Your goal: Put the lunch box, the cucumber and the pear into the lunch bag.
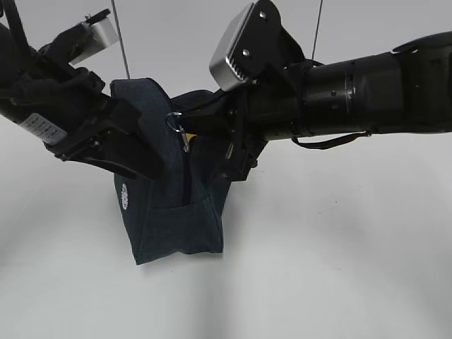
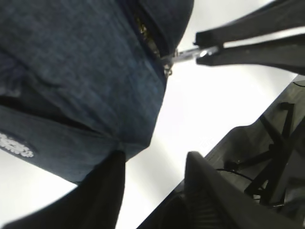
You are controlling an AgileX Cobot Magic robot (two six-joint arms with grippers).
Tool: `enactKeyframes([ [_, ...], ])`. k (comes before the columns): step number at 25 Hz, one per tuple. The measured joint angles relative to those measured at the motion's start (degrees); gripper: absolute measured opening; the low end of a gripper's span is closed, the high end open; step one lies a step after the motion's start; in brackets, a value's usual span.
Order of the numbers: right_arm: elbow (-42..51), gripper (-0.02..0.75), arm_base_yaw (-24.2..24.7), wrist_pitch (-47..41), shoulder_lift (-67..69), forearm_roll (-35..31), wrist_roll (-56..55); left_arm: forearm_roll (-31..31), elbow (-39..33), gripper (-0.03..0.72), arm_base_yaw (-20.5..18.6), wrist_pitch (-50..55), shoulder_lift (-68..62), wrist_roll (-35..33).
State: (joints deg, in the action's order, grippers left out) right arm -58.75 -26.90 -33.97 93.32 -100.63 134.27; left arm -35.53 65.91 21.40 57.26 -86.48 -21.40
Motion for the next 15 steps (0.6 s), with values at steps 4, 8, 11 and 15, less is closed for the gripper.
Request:
enactKeyframes([
  [4,0.0,0.000,0.0,-1.4,0.0,0.0,0.0,-0.2,0.0,0.255,0.2,-0.8,-0.1,0.0],
  [8,0.0,0.000,0.0,-1.5,0.0,0.0,0.0,-0.1,0.0,0.255,2.8,-2.5,-1.2,0.0],
  [11,0.0,0.000,0.0,-1.5,0.0,0.0,-0.1,0.1,0.0,0.241,4.6,-3.5,-2.8,0.0],
  [15,0.0,0.000,0.0,-1.5,0.0,0.0,-0.2,0.8,0.0,0.124,4.7,-4.7,-3.5,0.1],
])
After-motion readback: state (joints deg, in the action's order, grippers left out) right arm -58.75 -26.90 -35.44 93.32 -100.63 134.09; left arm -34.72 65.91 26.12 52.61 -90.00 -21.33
